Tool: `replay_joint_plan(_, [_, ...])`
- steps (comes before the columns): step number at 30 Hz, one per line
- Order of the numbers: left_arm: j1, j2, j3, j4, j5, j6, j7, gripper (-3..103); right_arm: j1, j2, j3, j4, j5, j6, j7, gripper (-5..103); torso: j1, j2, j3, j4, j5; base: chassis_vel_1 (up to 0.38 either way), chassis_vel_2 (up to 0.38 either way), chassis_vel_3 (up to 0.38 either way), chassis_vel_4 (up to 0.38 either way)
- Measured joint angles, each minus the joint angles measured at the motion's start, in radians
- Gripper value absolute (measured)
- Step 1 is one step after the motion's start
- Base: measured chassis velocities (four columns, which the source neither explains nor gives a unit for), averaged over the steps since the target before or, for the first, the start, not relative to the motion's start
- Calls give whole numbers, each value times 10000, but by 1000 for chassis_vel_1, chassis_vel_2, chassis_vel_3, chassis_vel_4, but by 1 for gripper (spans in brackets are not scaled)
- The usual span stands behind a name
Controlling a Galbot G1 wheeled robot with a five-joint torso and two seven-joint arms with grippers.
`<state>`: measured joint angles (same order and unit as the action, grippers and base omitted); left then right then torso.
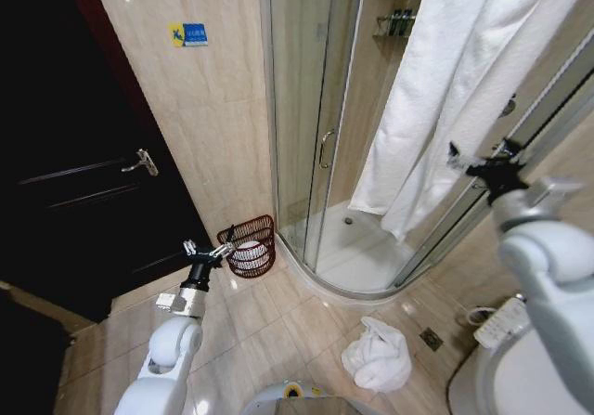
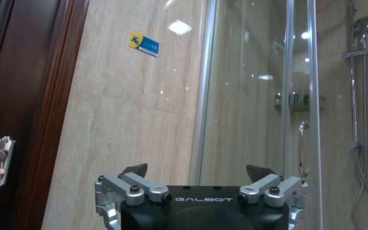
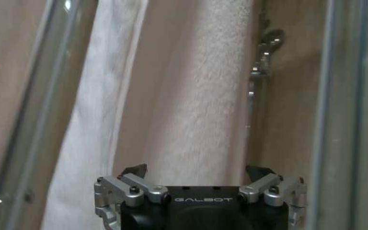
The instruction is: Discard the used towel into the hamper.
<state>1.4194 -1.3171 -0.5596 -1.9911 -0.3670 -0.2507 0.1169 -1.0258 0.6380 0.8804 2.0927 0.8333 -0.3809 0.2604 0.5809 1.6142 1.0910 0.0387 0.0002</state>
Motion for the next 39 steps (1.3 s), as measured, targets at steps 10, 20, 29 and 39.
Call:
replay_joint_plan(10, [19,-76,24,-2,84,7,-3,100,1434,-1250,-179,-435,2465,17,-1298,100,-1,0,-1,0,-2,0,0,0,0])
replay_joint_plan(20, [-7,-125,70,-21,170,11,-3,100,3249,-2711,-754,-1762,3498,-92,-2011,100,-1,0,-1,0,-3,0,0,0,0])
replay_joint_plan(29, [-19,-241,223,-83,348,81,-1,100,3288,-3374,-701,-2327,5178,-402,-2682,101,-2,0,-1,-1,-1,0,0,0,0])
replay_joint_plan(39, [65,-279,176,-179,361,60,0,100,2973,-3251,-637,-2026,5279,-554,-2419,64,-1,0,-1,0,-2,0,0,0,0])
